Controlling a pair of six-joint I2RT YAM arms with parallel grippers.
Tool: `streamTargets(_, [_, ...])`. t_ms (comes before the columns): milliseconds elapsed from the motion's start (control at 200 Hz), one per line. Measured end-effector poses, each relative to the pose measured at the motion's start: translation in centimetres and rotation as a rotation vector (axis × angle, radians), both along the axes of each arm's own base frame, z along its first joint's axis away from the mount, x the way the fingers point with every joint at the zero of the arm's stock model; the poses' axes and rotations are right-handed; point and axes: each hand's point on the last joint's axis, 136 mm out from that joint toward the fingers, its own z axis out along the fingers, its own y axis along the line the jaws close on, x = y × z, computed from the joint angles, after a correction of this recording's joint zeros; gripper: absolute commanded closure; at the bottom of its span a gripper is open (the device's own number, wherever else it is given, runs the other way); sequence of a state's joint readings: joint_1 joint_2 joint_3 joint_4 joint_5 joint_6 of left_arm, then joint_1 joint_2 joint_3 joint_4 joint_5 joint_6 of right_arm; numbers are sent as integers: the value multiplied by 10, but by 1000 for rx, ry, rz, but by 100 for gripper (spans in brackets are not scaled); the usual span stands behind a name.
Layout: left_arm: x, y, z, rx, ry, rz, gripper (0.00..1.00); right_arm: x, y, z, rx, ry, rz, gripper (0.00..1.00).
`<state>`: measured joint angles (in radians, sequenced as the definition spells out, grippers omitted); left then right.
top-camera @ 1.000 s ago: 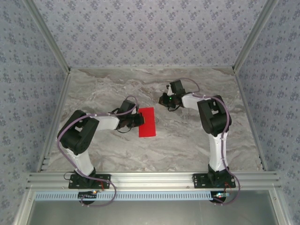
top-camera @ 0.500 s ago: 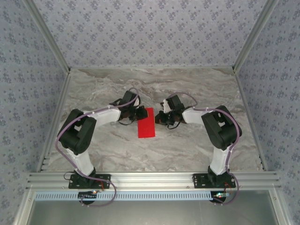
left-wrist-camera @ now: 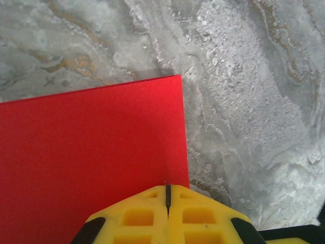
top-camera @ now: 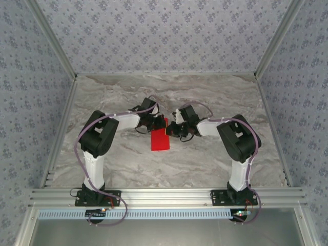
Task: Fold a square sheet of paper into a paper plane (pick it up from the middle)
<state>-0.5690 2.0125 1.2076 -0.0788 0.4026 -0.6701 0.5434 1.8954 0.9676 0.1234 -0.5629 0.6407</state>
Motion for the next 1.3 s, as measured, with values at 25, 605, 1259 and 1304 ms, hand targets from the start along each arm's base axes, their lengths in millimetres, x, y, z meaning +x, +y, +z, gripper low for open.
streamTargets(25, [1, 0, 1, -1, -2, 1, 98, 0, 0, -1, -1, 2, 1, 100])
streamTargets(605, [2, 4, -3, 27, -9, 17, 100, -31, -7, -12, -47, 42, 52, 100])
streamTargets(1259, [4, 0, 8, 15, -16, -1, 56, -67, -26, 26, -60, 41, 55, 100])
streamTargets(1304, [7, 1, 15, 12, -15, 15, 49, -54, -27, 33, -48, 18, 21, 99])
